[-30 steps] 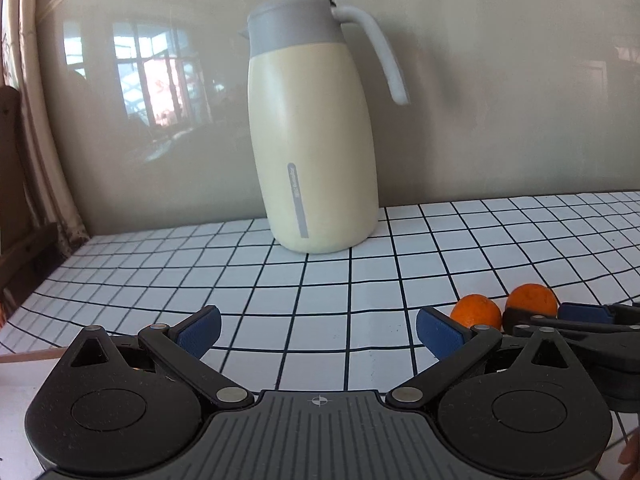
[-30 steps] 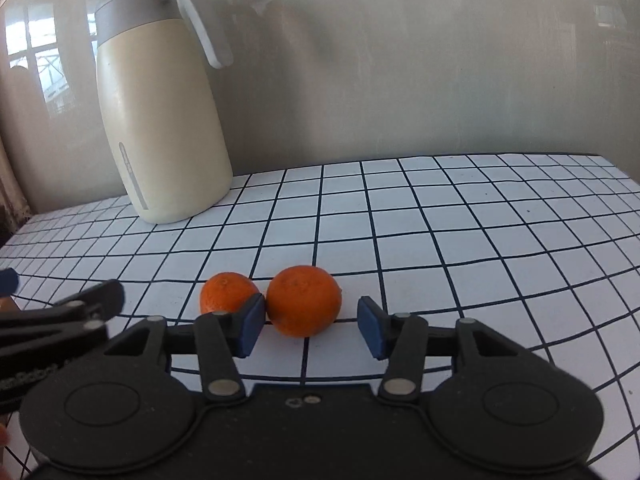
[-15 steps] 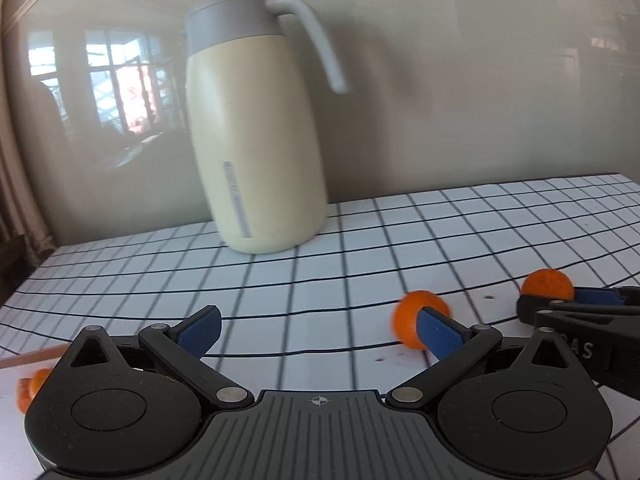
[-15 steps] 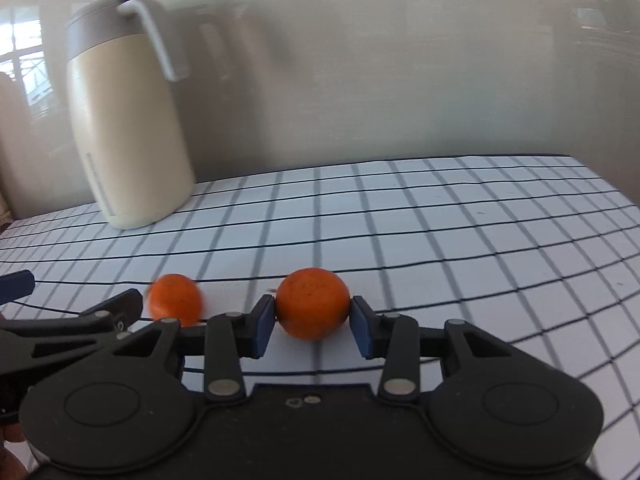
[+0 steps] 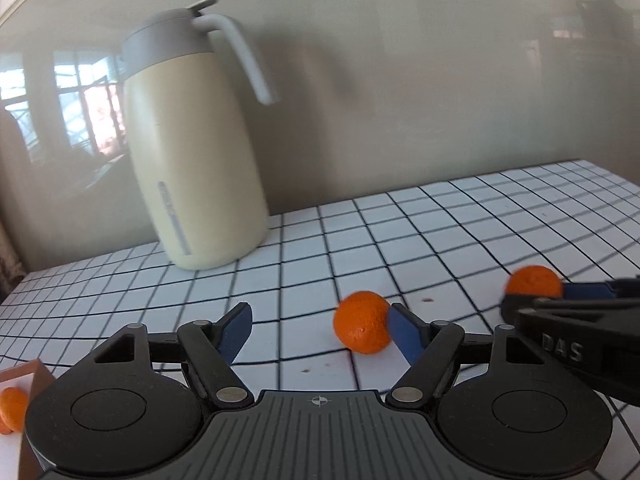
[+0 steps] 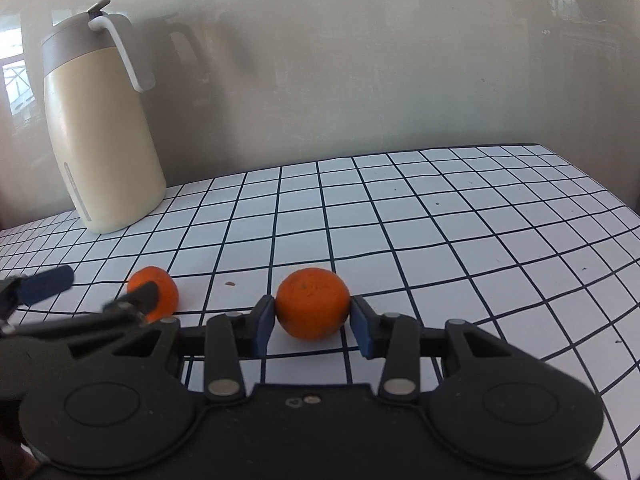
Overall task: Organize fruits
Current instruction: 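Grasp an orange with the right tool while the left tool grasps the other orange, then carry the orange with the left tool while the right tool carries its orange to the box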
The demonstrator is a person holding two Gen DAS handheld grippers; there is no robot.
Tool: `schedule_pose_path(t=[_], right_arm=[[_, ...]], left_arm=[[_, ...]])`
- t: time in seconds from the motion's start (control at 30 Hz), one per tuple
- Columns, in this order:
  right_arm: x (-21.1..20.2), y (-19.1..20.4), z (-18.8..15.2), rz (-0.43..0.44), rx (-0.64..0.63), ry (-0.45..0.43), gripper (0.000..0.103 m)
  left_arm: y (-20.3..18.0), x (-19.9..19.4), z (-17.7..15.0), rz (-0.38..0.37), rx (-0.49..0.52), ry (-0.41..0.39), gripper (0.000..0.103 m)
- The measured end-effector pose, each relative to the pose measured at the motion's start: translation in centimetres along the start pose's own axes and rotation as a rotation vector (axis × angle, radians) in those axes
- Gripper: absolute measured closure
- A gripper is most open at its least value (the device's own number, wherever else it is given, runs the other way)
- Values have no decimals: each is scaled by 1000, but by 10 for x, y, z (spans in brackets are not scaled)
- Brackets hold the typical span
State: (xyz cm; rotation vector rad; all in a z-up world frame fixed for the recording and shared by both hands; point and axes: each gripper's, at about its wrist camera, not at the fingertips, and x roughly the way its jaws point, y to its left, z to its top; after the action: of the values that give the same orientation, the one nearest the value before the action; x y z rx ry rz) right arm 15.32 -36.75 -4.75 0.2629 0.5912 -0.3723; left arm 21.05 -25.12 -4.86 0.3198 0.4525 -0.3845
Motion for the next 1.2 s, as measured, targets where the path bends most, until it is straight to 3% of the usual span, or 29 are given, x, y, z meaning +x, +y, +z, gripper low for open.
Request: schedule_pose_path(t=[0.13,0.2,0.33,0.4,0.47,0.97,1.2], right_arm=[[-1,-5,1,2,18,3,70],[-2,-6,1,5,21,8,70],[-4,-14,3,-2,36,14,70],[-5,-17,3,-17,38,12,70],[-6,-20,3,-25,41,11,70],[-4,-26,4,-18,58,10,70],[-5,-26,4,-5,57,11,71]], left_arm=[[-1,6,4,-37,-13,13,30],[-5,7,5,-72,-9,18,42],[-13,14,8,-114,14,31,47],[-20,15,9,-136,43,35,59],[-27,17,11,-145,76,44,63],[-41,35,21,-141,182,46,67],[-26,20,12,-151,131,38,68]])
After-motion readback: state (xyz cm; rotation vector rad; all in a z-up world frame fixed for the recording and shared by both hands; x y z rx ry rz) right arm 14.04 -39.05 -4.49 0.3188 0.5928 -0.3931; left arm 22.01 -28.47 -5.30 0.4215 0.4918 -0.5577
